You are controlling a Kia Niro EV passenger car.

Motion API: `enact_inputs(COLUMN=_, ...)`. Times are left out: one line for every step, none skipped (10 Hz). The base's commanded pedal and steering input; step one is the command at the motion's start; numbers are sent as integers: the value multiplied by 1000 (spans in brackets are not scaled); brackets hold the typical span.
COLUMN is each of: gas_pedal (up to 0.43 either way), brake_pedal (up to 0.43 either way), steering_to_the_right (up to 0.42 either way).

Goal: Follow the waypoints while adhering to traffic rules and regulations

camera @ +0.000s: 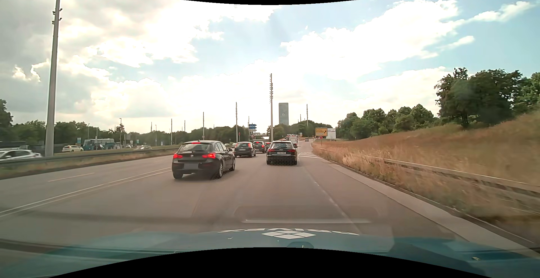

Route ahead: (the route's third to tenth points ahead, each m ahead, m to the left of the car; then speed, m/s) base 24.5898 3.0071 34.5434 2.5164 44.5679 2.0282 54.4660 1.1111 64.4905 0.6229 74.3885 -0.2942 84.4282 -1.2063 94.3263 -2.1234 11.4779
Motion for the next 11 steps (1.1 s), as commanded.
enact_inputs(gas_pedal=150, brake_pedal=0, steering_to_the_right=5)
enact_inputs(gas_pedal=110, brake_pedal=0, steering_to_the_right=5)
enact_inputs(gas_pedal=110, brake_pedal=0, steering_to_the_right=5)
enact_inputs(gas_pedal=118, brake_pedal=0, steering_to_the_right=5)
enact_inputs(gas_pedal=130, brake_pedal=0, steering_to_the_right=6)
enact_inputs(gas_pedal=130, brake_pedal=0, steering_to_the_right=5)
enact_inputs(gas_pedal=150, brake_pedal=0, steering_to_the_right=6)
enact_inputs(gas_pedal=150, brake_pedal=0, steering_to_the_right=9)
enact_inputs(gas_pedal=150, brake_pedal=0, steering_to_the_right=11)
enact_inputs(gas_pedal=150, brake_pedal=0, steering_to_the_right=11)
enact_inputs(gas_pedal=157, brake_pedal=0, steering_to_the_right=10)
